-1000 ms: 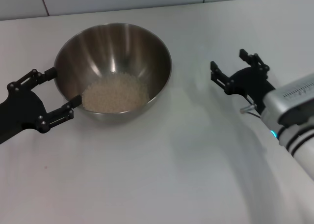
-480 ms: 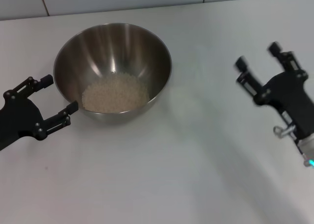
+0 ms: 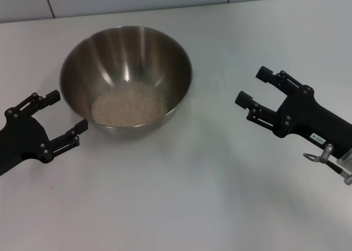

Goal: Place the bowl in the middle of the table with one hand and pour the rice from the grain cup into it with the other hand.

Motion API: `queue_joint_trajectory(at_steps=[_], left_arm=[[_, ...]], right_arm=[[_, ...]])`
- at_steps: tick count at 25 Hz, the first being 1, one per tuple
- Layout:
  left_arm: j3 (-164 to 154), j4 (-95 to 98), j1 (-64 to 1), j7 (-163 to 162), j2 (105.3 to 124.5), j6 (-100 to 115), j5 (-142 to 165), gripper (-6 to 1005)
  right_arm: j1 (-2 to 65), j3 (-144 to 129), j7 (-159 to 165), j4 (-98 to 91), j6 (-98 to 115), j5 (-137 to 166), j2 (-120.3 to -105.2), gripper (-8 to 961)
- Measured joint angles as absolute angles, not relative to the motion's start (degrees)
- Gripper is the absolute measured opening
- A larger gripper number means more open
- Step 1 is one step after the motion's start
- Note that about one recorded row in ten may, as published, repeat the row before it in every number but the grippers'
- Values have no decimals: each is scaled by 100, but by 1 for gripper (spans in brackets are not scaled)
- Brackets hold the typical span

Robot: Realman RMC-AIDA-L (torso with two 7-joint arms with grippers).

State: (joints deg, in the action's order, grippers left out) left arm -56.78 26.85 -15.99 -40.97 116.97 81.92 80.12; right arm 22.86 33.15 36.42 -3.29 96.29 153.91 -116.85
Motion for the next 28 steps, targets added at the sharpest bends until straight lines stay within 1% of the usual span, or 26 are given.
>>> queue_joint_trajectory(at_steps=[6, 11, 13, 17, 18, 20, 21, 22, 23, 24, 26, 28], left_arm=[[-5707, 2688, -1600, -4104, 11697, 8191, 8015, 815], [-5693, 2717, -1658, -4157, 11679, 8191, 8153, 814], [-5681, 2721, -1661, -4158, 11687, 8191, 8165, 815], [-5690, 2731, -1666, -4283, 11669, 8191, 8169, 815], [-5700, 2737, -1679, -4339, 11654, 8191, 8169, 815], [-5712, 2740, -1711, -4421, 11621, 8191, 8169, 815], [-5715, 2742, -1733, -4447, 11605, 8191, 8172, 814], [-5715, 2742, -1733, -4447, 11605, 8191, 8172, 814], [-5716, 2742, -1737, -4453, 11600, 8191, 8174, 814], [-5718, 2746, -1746, -4473, 11596, 8191, 8177, 814], [-5722, 2757, -1753, -4500, 11595, 8191, 8178, 814], [-5724, 2766, -1756, -4516, 11594, 8191, 8178, 814]], right_arm=[[2404, 3217, 3546, -351, 9584, 15448, -11688, 818], [2654, 2882, 3645, -552, 9570, 15480, -11693, 818], [2781, 2828, 3704, -683, 9570, 15478, -11730, 818], [2928, 2794, 3890, -798, 9514, 15479, -11752, 818], [3095, 2722, 4158, -987, 9486, 15480, -11753, 818], [3187, 2669, 4286, -1104, 9485, 15474, -11752, 818], [3410, 2527, 4626, -1411, 9480, 15453, -11779, 818], [3410, 2527, 4626, -1411, 9480, 15453, -11779, 818], [3665, 2362, 4942, -1764, 9483, 15437, -11844, 818], [3665, 2362, 4942, -1764, 9483, 15437, -11844, 818], [3873, 2191, 5177, -2045, 9506, 15435, -11897, 818], [4052, 2032, 5408, -2171, 9509, 15434, -11911, 818]])
